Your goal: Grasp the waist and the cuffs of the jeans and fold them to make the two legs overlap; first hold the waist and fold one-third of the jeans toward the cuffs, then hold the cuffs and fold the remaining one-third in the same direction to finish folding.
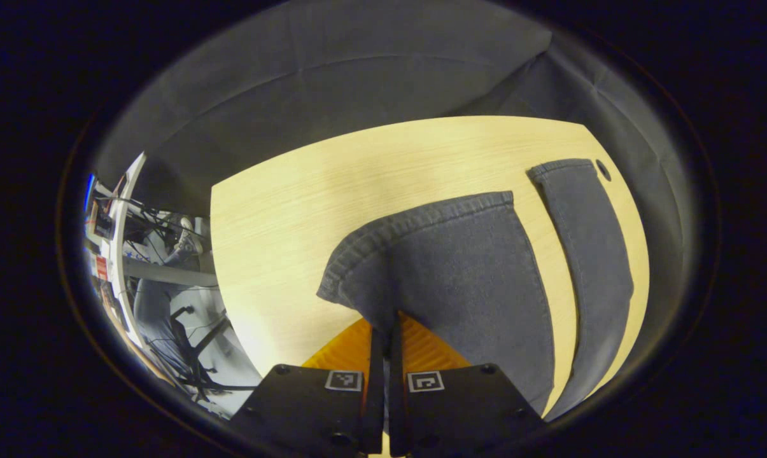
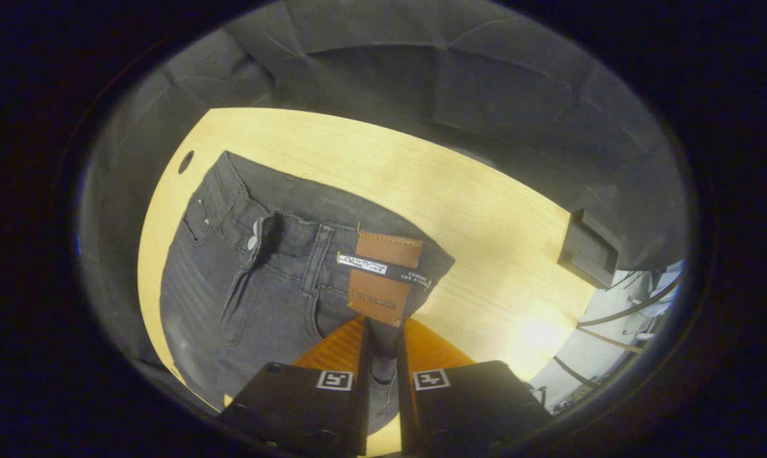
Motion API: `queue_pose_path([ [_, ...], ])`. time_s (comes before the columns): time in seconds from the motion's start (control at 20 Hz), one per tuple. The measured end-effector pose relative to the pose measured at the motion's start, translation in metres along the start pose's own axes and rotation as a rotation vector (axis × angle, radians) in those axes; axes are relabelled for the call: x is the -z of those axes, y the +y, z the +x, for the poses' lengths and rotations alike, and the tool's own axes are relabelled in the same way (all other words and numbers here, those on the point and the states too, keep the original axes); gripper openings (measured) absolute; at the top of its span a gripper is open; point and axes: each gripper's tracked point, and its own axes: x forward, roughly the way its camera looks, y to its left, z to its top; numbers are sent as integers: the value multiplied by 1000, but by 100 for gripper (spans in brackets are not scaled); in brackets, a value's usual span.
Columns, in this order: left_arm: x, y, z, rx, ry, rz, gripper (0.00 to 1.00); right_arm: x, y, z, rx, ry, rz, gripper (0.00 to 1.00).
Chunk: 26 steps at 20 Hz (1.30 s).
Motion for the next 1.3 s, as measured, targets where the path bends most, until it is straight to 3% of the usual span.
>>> queue_pose_path([
  [0.1, -2, 0, -1, 24, -1, 7, 8, 0, 1, 0, -53, 5, 37, 11],
  [0.35, -14, -12, -20, 108, 32, -64, 8, -6, 18, -35, -200, 11, 124, 7],
  [0.6, -70, -88, -75, 291, -9, -94, 8, -26, 88, -98, -445, -10, 175, 7],
  [0.8, -112, -162, -106, 394, 2, -159, 8, -50, 147, -126, -568, -54, 188, 7],
  [1.05, -168, -243, -104, 438, -3, -205, 10, -91, 218, -106, -641, -78, 319, 7],
  [1.3, -182, -307, -36, 342, -3, -105, 10, -122, 263, -42, -647, -96, 437, 7],
])
